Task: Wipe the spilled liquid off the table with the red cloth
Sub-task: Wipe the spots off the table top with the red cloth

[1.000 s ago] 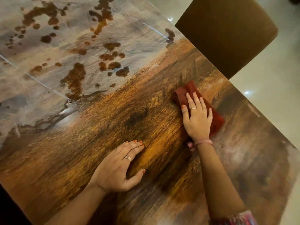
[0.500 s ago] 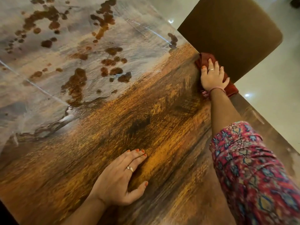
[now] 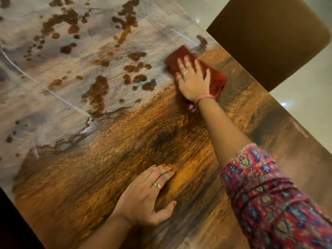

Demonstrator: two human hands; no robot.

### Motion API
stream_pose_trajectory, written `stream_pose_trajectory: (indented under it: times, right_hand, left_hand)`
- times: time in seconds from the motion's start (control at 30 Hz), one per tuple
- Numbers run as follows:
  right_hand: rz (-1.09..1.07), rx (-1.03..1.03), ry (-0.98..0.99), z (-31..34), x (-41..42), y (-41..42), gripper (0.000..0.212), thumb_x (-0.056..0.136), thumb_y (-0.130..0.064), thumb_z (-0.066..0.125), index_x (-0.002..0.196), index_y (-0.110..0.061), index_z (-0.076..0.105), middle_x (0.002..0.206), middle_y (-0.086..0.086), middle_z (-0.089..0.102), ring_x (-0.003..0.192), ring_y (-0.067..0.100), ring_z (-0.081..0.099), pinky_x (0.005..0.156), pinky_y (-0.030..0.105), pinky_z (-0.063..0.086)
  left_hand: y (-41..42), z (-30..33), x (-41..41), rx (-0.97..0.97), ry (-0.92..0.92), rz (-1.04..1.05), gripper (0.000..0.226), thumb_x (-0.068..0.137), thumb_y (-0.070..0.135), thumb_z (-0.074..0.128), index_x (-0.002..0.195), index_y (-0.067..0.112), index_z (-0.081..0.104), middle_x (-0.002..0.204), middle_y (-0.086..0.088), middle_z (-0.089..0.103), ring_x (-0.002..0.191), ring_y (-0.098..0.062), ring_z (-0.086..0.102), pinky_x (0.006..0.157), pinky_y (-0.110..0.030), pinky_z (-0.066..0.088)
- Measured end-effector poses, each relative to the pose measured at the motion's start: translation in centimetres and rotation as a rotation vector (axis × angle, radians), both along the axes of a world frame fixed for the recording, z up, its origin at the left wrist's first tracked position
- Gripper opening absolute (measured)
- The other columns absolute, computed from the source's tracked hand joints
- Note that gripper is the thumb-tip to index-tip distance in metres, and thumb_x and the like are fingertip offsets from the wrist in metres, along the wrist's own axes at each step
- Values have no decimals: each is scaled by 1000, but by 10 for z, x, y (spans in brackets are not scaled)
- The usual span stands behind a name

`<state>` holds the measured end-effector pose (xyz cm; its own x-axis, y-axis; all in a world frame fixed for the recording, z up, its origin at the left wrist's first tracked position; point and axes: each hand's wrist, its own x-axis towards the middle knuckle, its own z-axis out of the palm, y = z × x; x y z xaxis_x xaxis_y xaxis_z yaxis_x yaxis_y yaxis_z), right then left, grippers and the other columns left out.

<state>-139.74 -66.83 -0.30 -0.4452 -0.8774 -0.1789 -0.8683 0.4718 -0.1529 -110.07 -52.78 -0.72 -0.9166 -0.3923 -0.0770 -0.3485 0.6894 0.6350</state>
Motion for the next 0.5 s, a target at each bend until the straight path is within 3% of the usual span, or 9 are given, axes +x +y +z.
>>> stream_pose_trajectory:
  times: [0.07, 0.17, 0.27, 0.37, 0.5]
  right_hand:
    - [273, -25, 34, -4, 56, 25, 52, 99, -44, 25, 150, -37, 15, 160, -11, 11, 147, 20, 8, 114, 58, 8]
    - [683, -41, -22, -10, 118, 71, 51, 99, -45, 29, 148, -38, 22, 158, -12, 18, 147, 18, 11, 113, 52, 3]
    - [812, -13, -72, -7, 110, 74, 49, 100, -46, 27, 148, -40, 20, 158, -14, 17, 147, 14, 10, 114, 47, 2]
    - [590, -23, -21, -8, 62, 44, 49, 101, -44, 25, 148, -41, 17, 159, -14, 14, 147, 13, 8, 115, 50, 2]
    - [-136, -36, -55, -1, -34, 15, 49, 101, -38, 24, 150, -37, 18, 160, -10, 10, 147, 19, 6, 114, 59, 4]
  left_hand:
    - [0, 3, 1, 11, -14, 3, 68, 81, 56, 53, 133, 13, 52, 136, 0, 52, 130, -14, 42, 114, -26, 19]
    - [-1, 6, -1, -3, -32, -15, 67, 81, 55, 54, 133, 13, 51, 133, -2, 54, 126, -16, 45, 114, -22, 14]
    - [-1, 8, -1, -1, -26, -2, 67, 82, 53, 54, 135, 14, 49, 136, -2, 51, 128, -15, 43, 114, -20, 10]
    - [-1, 5, 0, 16, 11, 8, 66, 83, 52, 55, 138, 16, 46, 141, -1, 47, 133, -14, 38, 115, -23, 12]
    - [2, -2, 4, 44, 73, 42, 61, 83, 50, 54, 133, 14, 51, 138, -1, 49, 131, -15, 40, 114, -26, 20]
